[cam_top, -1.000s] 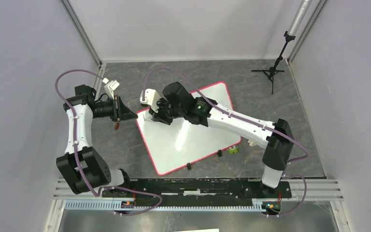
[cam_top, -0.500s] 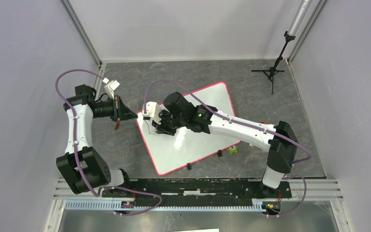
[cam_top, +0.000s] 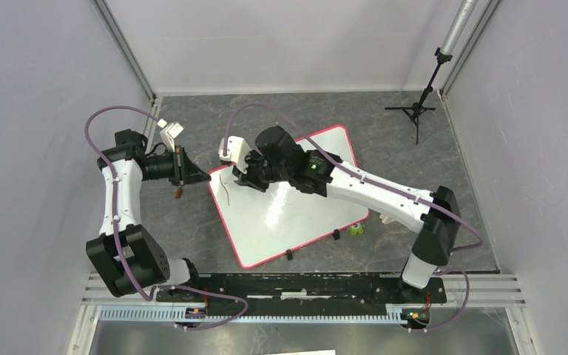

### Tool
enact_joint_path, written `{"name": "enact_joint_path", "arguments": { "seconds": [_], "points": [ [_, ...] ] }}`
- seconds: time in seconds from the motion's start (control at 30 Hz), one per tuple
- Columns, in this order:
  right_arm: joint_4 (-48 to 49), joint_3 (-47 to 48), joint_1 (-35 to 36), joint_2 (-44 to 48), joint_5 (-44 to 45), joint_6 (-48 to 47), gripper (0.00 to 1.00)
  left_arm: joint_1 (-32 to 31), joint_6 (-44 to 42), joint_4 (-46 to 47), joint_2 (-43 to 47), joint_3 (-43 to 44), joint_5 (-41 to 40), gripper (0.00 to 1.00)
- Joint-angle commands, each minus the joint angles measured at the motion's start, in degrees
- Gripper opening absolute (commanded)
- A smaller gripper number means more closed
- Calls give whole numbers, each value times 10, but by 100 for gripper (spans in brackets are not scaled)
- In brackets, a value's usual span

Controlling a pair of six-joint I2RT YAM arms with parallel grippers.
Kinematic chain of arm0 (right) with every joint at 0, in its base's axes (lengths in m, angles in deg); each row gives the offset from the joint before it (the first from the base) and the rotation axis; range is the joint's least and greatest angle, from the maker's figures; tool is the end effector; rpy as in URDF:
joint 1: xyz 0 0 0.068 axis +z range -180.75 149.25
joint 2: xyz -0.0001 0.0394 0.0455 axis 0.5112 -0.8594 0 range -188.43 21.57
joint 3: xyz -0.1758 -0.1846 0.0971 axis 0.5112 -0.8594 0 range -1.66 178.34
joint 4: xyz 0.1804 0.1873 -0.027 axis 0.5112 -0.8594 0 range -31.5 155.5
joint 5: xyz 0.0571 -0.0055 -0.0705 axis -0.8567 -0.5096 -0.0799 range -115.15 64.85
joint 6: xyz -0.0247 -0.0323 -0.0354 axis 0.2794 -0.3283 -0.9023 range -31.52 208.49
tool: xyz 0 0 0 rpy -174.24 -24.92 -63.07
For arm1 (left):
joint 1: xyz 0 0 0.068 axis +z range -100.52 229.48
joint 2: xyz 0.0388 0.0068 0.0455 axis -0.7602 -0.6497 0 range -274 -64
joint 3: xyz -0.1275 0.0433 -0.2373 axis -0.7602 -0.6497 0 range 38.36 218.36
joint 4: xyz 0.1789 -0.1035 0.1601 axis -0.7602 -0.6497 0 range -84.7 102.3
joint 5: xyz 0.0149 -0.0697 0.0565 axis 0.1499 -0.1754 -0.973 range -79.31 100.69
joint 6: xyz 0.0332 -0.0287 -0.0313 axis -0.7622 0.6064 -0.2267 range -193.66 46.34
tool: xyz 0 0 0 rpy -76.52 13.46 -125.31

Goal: Write a sentence on the whiteboard

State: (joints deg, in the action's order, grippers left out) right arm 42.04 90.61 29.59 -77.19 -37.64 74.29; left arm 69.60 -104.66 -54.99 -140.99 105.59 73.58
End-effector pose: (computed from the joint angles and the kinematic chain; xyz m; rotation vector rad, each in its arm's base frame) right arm 0.1937 0.3555 0.3520 -1.4144 1.6338 0.7056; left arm 0.2292 0.0501 0.3004 0.3670 2.2137 -1.1253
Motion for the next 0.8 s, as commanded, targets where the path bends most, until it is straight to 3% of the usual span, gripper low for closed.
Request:
{"name": "enact_joint_path", "arguments": {
  "seconds": [0.0,0.27,0.77],
  "points": [
    [22,30,-10,9,37,11,0,-7,-23,-8,11,17,17,19],
    [20,32,-12,-4,57,8,0,-8,-24,-8,14,17,15,19],
    [5,27,-3,-21,14,13,0,-10,-25,-7,11,16,12,19]
  ]
}}
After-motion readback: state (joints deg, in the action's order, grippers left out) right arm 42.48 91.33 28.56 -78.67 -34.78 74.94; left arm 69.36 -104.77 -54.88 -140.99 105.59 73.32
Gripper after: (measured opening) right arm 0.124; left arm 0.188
